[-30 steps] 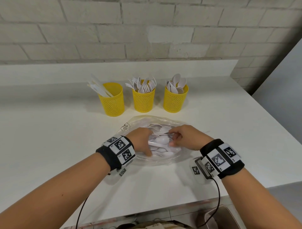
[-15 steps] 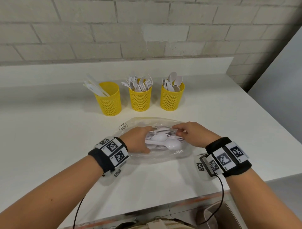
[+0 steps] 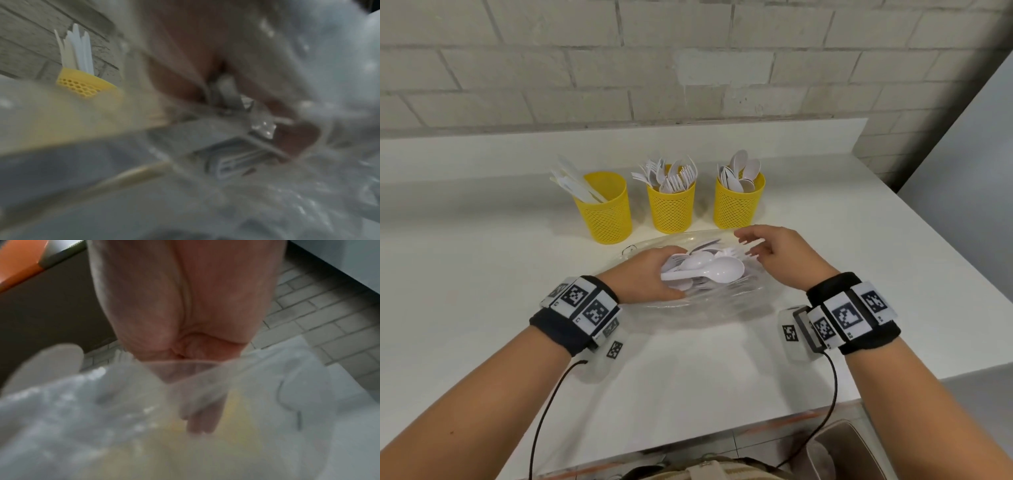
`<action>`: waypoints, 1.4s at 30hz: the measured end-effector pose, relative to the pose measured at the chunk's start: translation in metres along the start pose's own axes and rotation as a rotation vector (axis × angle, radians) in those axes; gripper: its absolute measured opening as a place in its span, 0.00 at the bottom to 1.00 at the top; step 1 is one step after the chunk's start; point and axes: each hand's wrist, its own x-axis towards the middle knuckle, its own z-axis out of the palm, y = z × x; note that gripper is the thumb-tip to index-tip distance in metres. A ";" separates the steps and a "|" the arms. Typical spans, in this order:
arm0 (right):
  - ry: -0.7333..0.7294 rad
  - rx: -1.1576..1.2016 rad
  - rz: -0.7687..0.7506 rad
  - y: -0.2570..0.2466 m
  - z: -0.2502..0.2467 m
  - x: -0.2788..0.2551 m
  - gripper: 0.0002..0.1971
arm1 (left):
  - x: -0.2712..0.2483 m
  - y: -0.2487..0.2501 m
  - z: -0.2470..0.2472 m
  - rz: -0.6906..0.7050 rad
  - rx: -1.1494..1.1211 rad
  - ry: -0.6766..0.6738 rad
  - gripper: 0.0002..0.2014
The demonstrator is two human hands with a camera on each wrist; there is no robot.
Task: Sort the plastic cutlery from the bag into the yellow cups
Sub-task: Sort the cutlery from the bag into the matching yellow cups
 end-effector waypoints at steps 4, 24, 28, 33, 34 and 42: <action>-0.022 -0.082 0.022 0.007 0.010 0.007 0.24 | -0.006 0.003 -0.003 0.049 -0.108 0.079 0.25; 0.101 0.526 -0.201 -0.083 0.005 0.041 0.05 | 0.020 0.049 -0.044 0.044 -0.905 0.444 0.22; 0.120 0.611 -0.141 -0.082 0.010 0.049 0.04 | 0.018 0.044 -0.046 0.009 -0.932 0.477 0.25; 0.120 0.693 -0.090 -0.085 0.020 0.057 0.04 | 0.017 0.037 -0.045 -0.053 -0.941 0.541 0.15; 0.134 0.721 -0.078 -0.086 0.021 0.058 0.05 | 0.016 0.036 -0.045 -0.068 -0.950 0.563 0.13; 0.288 0.993 -0.179 -0.104 0.004 0.075 0.06 | 0.000 0.013 -0.068 -0.150 -1.054 0.713 0.14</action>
